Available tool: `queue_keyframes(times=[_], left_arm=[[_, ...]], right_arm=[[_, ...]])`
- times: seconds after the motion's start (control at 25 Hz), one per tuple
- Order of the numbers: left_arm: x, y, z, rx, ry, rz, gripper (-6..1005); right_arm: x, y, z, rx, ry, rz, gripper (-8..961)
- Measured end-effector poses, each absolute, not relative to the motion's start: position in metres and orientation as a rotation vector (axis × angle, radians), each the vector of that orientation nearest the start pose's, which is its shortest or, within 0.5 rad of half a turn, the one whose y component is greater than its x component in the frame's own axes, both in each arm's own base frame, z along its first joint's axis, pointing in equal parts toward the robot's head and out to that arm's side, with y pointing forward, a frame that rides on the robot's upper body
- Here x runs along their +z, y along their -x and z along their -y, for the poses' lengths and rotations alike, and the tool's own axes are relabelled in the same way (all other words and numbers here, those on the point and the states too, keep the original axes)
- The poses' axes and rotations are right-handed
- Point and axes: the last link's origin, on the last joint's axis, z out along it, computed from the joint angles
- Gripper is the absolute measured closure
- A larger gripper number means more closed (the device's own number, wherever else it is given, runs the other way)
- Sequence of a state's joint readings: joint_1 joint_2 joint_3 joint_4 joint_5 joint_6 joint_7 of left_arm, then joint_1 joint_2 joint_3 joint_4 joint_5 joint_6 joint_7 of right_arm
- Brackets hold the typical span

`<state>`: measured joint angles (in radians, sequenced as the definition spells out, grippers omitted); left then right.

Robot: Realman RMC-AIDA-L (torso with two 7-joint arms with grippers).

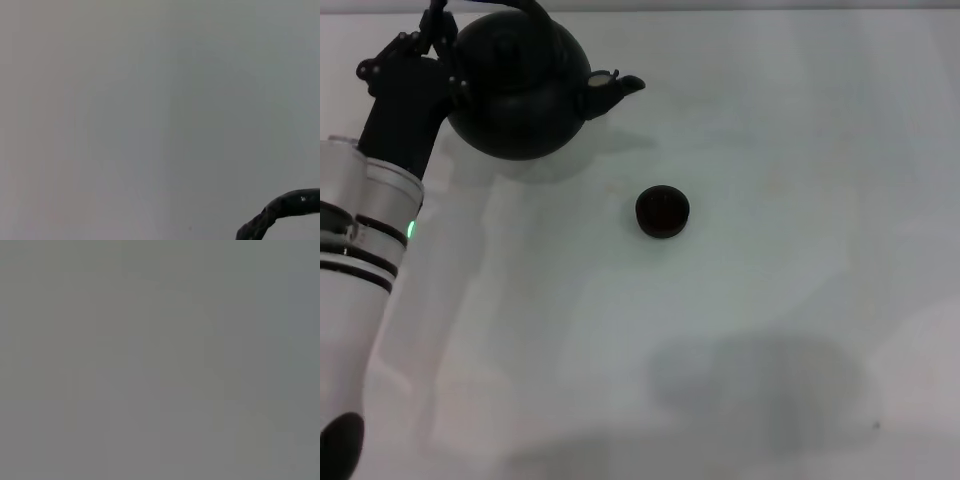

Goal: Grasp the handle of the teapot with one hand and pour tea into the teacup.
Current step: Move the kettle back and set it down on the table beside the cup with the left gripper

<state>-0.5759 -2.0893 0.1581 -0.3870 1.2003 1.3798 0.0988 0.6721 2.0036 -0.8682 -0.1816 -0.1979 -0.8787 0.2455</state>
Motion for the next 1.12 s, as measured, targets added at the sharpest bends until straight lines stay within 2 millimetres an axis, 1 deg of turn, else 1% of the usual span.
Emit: queue_keyframes(times=[0.16,0.28,0.52,0.8,1.0,1.12], left_arm=[[-0.062,0.271,-0.312,-0.810,1.541,0.573,896],[-0.065,0.272,-0.304,-0.792,1.489,0.608,896],[-0.069,0.276,-0.293,-0.783,1.466,0.654,896],[-0.072,0.290,-0.277,-0.748,1.444,0.716,896],[-0.072,0.296,-0.274,-0.736,1.449,0.733,895],[-0.074,0.296,-0.279,-0.721,1.478,0.735,893]], right_arm=[[0.100,-0.320,-0.434,0.690,1.277,-0.586,129],[0.102,-0.319,-0.434,0.692,1.275,-0.580,129],[0.104,-0.320,-0.435,0.690,1.273,-0.575,128],[0.108,-0.322,-0.435,0.692,1.256,-0.577,128],[0.113,-0.326,-0.433,0.693,1.232,-0.583,128],[0.113,-0.326,-0.432,0.692,1.231,-0.584,128]])
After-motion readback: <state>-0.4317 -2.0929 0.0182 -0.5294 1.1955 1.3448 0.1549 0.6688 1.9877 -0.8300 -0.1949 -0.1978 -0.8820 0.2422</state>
